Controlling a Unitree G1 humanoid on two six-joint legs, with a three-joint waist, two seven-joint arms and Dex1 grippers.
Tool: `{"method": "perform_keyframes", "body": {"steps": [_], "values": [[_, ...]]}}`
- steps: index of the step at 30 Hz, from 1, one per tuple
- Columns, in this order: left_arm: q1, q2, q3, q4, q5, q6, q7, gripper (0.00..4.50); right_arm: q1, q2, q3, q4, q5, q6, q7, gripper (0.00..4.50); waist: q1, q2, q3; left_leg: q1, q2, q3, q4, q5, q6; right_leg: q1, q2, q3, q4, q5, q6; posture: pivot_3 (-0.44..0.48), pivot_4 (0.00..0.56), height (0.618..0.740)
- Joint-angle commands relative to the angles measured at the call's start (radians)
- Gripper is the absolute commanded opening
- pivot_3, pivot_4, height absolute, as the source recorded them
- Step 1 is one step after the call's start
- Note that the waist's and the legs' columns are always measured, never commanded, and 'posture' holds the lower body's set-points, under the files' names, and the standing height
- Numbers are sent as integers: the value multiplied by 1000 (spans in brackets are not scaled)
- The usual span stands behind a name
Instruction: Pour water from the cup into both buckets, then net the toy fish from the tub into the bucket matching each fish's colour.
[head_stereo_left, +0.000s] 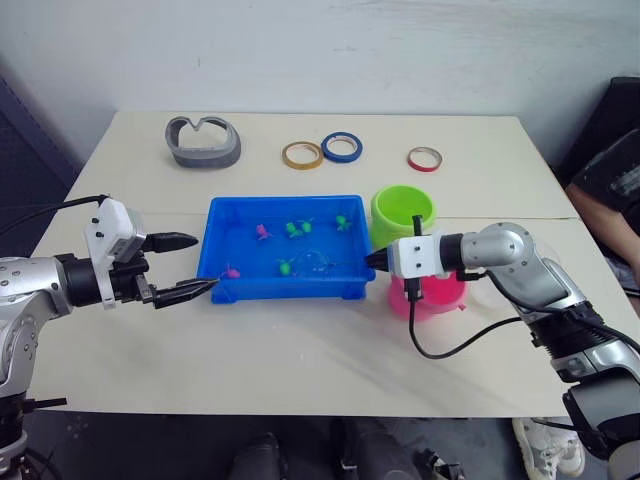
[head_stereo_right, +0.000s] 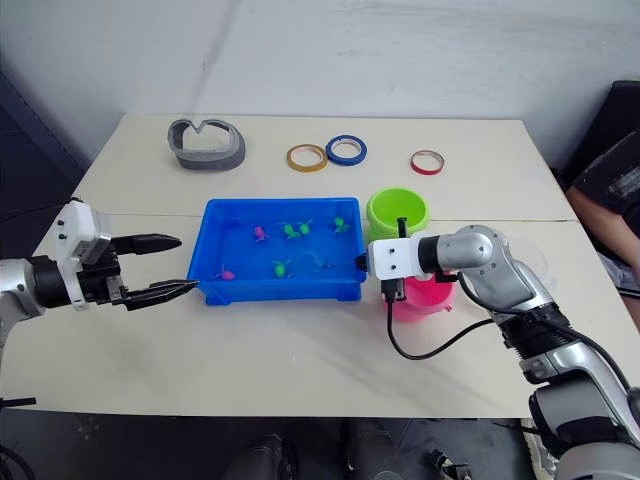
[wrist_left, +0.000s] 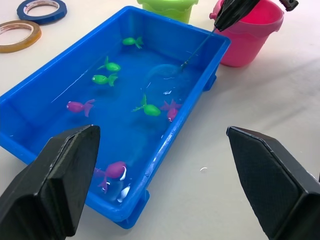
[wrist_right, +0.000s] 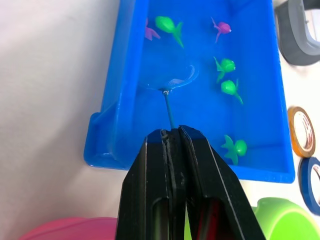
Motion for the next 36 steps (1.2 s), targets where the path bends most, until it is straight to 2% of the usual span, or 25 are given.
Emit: {"method": "perform_keyframes", "body": {"steps": [1,8,15,26,36], "values": [[-30,14,-2,-19,-22,-9,4,4433,-21,24,-19,25,-8,-50,17,0,0,0,0,0,0,0,0,0,0,0,0,0,0,0,0,0,150,740],[-59,13,-22,-11,-23,-9,4,4433,-8,85,-34,31,30,-6,58,0,-2,0,0,0,0,0,0,0,0,0,0,0,1,0,0,0,150,740],[-61,16,-20,-2,-22,-14,-2,4433,22,150,-107,-22,153,240,58,0,-1,0,0,0,0,0,1,0,0,0,0,0,1,0,0,0,150,740],[-71,3,-36,6,-14,-32,4,4433,42,135,-167,-83,198,491,63,0,0,0,0,0,0,0,0,0,0,0,0,0,1,0,0,0,150,740],[-107,1,-65,37,-10,-65,0,4433,37,106,-139,-53,124,443,65,0,-1,0,0,0,0,0,0,0,0,0,0,0,1,0,0,0,150,740]]}}
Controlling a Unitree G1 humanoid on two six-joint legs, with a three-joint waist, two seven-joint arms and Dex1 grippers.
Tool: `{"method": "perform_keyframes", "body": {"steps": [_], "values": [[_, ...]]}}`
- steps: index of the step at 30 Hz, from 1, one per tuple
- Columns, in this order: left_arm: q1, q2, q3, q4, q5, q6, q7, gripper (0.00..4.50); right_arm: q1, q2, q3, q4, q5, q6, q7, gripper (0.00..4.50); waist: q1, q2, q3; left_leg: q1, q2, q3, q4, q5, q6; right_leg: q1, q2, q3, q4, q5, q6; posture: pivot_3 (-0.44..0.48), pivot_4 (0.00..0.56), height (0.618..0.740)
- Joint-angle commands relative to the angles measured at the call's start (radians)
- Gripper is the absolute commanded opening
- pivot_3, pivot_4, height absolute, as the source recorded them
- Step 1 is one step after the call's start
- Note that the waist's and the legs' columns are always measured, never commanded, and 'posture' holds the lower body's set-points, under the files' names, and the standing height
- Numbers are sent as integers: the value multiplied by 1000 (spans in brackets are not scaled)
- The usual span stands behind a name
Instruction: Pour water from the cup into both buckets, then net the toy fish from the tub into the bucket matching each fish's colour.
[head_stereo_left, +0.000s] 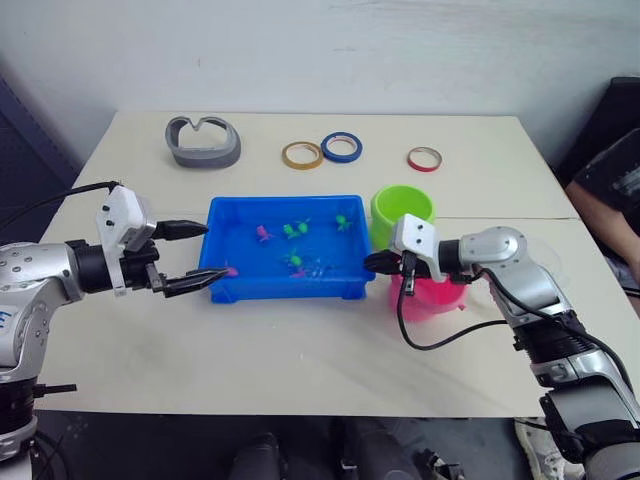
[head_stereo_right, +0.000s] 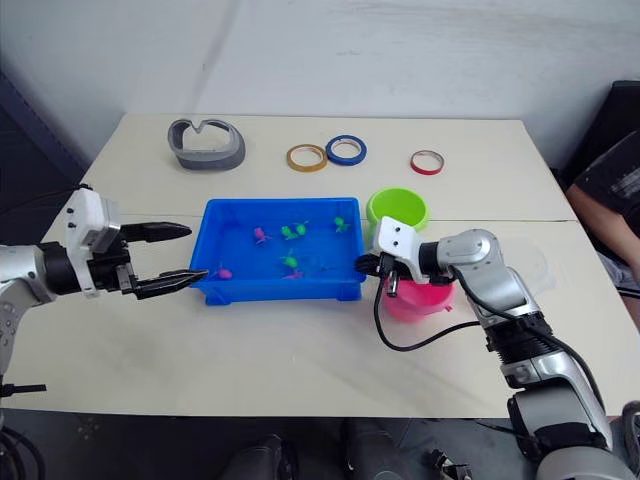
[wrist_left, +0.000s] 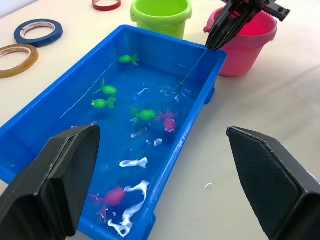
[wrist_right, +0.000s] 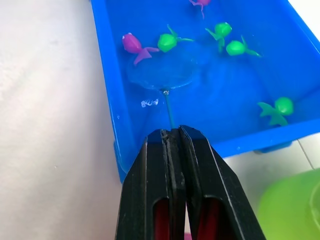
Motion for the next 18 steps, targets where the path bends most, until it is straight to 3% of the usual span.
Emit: {"method": "perform_keyframes", "body": {"steps": [1,18], "values": [[-18,6,5,-2,-9,-23,-1,4433,-6,-7,-14,-14,1,-20,11,0,0,0,0,0,0,0,0,0,0,0,0,0,0,0,0,0,150,740],[-27,13,5,9,-7,-38,0,4433,26,18,-8,-41,28,-4,45,0,1,0,0,0,0,0,0,0,0,0,0,0,0,0,0,0,150,740]]}}
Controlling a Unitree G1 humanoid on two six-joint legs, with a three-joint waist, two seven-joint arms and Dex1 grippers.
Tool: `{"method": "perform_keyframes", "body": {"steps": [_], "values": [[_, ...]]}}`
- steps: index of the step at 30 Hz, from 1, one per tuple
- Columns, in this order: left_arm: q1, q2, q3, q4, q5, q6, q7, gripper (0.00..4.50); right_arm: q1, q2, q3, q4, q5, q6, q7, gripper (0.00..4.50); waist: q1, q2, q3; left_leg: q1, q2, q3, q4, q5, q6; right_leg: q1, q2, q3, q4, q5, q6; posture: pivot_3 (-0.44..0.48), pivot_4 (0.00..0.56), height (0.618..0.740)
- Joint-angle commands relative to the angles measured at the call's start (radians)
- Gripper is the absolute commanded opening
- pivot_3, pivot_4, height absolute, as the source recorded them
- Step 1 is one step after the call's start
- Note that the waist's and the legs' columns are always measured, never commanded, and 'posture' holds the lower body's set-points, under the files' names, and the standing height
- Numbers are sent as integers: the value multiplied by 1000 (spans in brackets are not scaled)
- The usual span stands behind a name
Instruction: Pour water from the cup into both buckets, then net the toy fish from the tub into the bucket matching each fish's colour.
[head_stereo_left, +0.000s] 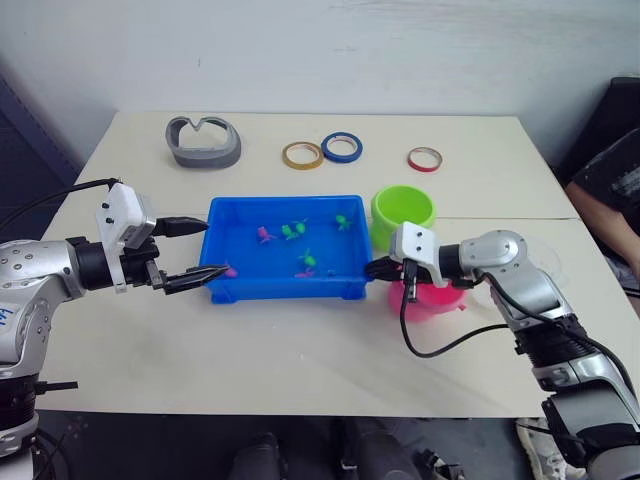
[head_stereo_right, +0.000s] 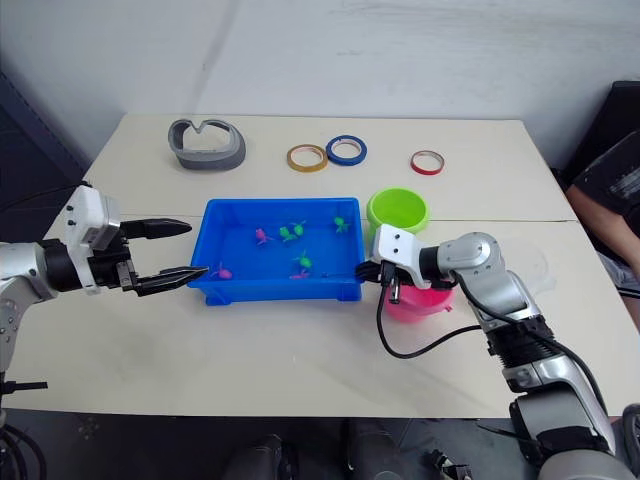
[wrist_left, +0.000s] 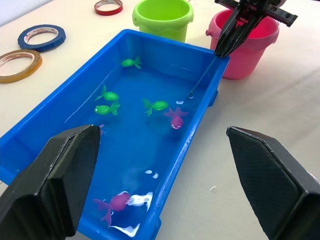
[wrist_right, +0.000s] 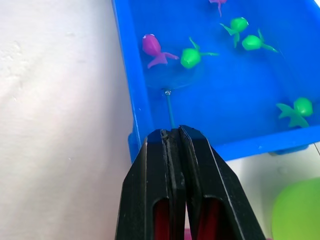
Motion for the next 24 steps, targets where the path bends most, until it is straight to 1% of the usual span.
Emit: {"method": "perform_keyframes", "body": {"steps": [1,9,15,19,24], "values": [[-20,13,9,-4,-8,-13,2,4433,0,25,-8,-16,19,7,1,0,0,0,0,0,0,0,0,0,0,0,0,0,0,0,0,0,150,740],[-16,13,22,-15,-15,-6,10,4433,-7,88,29,5,-16,8,-21,0,-1,0,0,0,0,0,0,0,0,0,0,0,0,0,0,0,150,740],[-12,13,27,-18,-17,-4,17,4433,-56,131,-22,48,-2,38,-83,0,-2,0,0,0,0,0,0,0,0,0,0,0,0,0,0,0,150,740],[-11,12,28,-19,-18,-5,19,4433,-53,84,1,45,-27,12,-41,0,1,0,0,0,0,0,0,0,0,0,0,0,0,0,0,0,150,740],[-16,11,23,-15,-18,-8,19,4433,-37,15,30,75,-81,-104,2,0,1,0,0,0,0,0,0,0,0,0,0,0,-1,0,0,0,150,740]]}}
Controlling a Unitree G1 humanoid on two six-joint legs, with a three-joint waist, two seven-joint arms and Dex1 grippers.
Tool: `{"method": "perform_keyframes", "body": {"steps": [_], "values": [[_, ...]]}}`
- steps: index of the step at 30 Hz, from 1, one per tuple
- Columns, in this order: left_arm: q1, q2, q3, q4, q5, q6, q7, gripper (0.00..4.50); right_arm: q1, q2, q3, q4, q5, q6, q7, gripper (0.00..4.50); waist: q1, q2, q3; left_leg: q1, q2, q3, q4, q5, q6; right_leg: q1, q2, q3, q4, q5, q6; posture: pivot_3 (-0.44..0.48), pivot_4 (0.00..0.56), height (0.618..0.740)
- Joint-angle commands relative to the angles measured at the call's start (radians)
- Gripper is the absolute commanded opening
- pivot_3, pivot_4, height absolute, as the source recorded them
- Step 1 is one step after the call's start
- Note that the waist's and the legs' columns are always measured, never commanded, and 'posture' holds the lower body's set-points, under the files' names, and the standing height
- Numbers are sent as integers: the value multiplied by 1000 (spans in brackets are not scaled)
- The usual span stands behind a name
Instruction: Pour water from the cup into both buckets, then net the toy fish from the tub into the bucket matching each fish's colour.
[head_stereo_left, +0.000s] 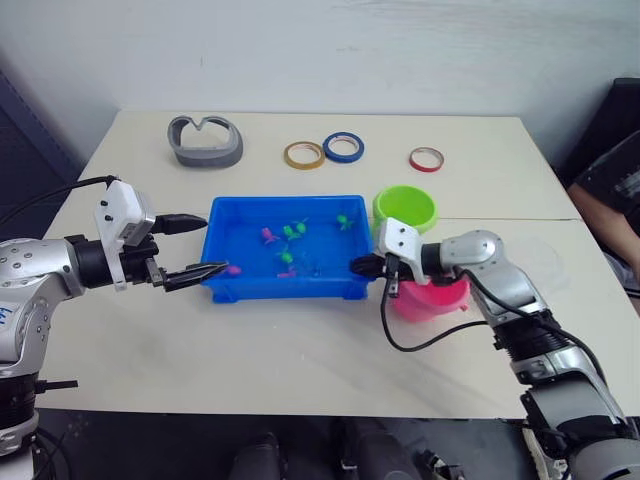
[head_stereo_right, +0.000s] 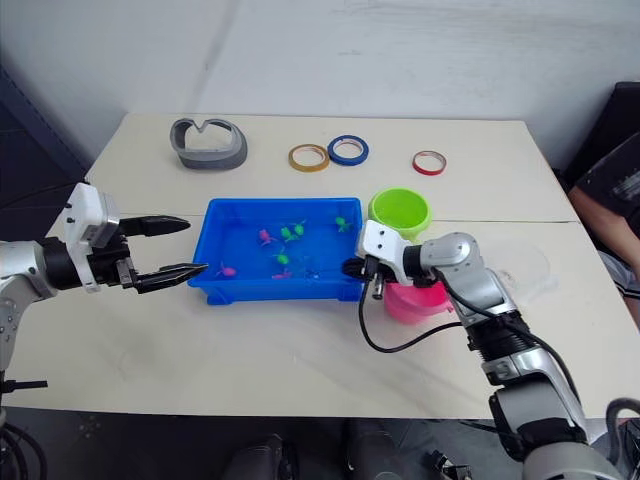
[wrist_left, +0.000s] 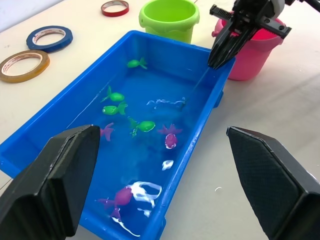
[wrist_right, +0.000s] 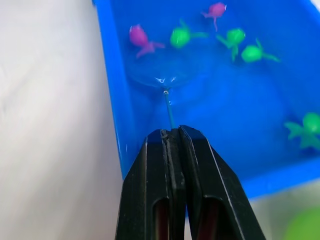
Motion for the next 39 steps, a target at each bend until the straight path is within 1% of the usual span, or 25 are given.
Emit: {"method": "perform_keyframes", "body": {"steps": [1,5,11,16,19,24,29,33,39], "values": [[-14,11,21,-13,-17,-9,1,4433,4,-34,5,16,-29,-84,22,0,-2,0,0,0,0,0,0,0,0,0,0,0,0,0,0,0,150,740],[-22,13,16,-4,-15,-13,-4,4433,10,-36,-27,5,12,-126,45,0,-3,0,0,0,0,0,0,0,0,0,0,0,1,0,0,0,150,740],[-42,19,6,28,-4,-20,-16,4433,35,20,-22,-35,36,-126,32,0,-4,0,0,0,0,0,0,0,0,0,0,0,1,0,0,0,150,740],[3,75,14,60,27,-53,-75,4433,25,81,18,-44,-6,-117,-13,0,-14,0,0,0,0,0,0,0,0,0,0,0,1,0,0,0,150,740],[46,123,48,93,41,-77,-107,4433,-12,112,46,-3,-58,-131,-48,0,-26,0,0,0,0,0,0,0,0,0,0,0,1,0,0,0,150,740],[118,183,90,136,65,-117,-154,4433,-68,152,59,39,-79,-111,-66,0,-28,0,0,0,0,0,0,0,0,0,0,0,2,0,0,0,150,740],[132,186,115,145,64,-131,-143,4433,-98,182,81,60,-78,-110,-42,0,-26,0,0,0,0,0,0,0,0,0,0,0,2,0,0,0,150,740],[134,181,120,139,61,-128,-138,4433,-102,207,74,49,-50,-54,-28,0,-25,0,0,0,0,0,0,0,0,0,0,0,1,0,0,0,150,740],[131,177,119,148,61,-135,-132,4433,-128,237,22,6,41,188,-21,0,-29,0,0,0,0,0,-1,0,0,-1,0,0,3,0,0,0,150,740]]}}
